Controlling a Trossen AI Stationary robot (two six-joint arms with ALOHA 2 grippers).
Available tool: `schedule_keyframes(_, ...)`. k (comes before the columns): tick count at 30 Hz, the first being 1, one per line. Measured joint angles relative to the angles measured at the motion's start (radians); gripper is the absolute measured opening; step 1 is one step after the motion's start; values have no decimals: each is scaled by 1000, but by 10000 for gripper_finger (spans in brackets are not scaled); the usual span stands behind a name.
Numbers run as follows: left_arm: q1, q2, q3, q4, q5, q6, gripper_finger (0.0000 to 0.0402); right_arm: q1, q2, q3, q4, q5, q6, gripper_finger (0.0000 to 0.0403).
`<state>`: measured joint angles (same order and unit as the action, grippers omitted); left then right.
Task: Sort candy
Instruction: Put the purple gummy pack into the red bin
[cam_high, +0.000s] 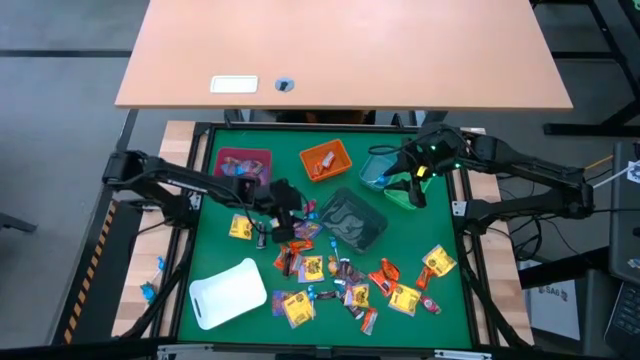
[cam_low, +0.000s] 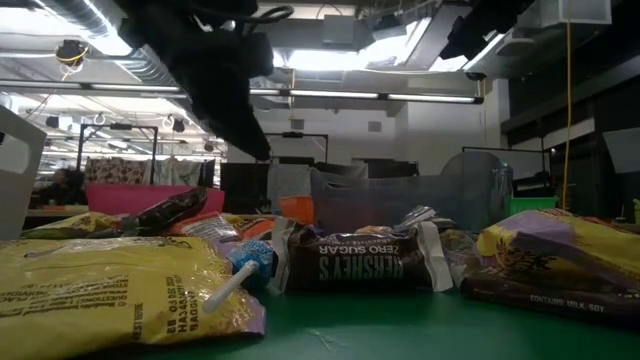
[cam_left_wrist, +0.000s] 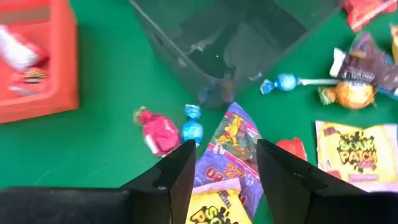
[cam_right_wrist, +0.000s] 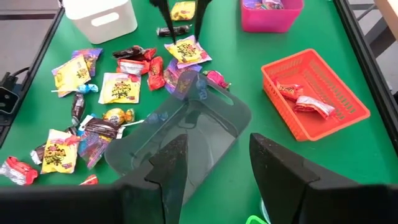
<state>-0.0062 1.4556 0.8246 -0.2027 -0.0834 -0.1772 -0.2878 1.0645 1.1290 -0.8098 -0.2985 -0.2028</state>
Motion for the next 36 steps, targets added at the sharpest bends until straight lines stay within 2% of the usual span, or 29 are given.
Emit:
schedule_keyframes(3,-17,51,0,30,7,26,159,0,0,0,0,0,0,172)
schedule_keyframes(9,-46,144,0,65,100,80,160,0,0,0,0,0,0,172)
schedule_keyframes(20,-66,228,0,67,59,87,153,0,0,-1,-1,0,0,172)
schedule_keyframes(25,-66,227,0,64,52,132,119,0,0,-1,-1,0,0,172)
schedule_keyframes(34,-65,227,0,64,51,132,14,0,0,-1,-1,0,0,172)
schedule_keyframes(36,-65,227,0,64,50,131,5,0,0,-1,-1,0,0,172)
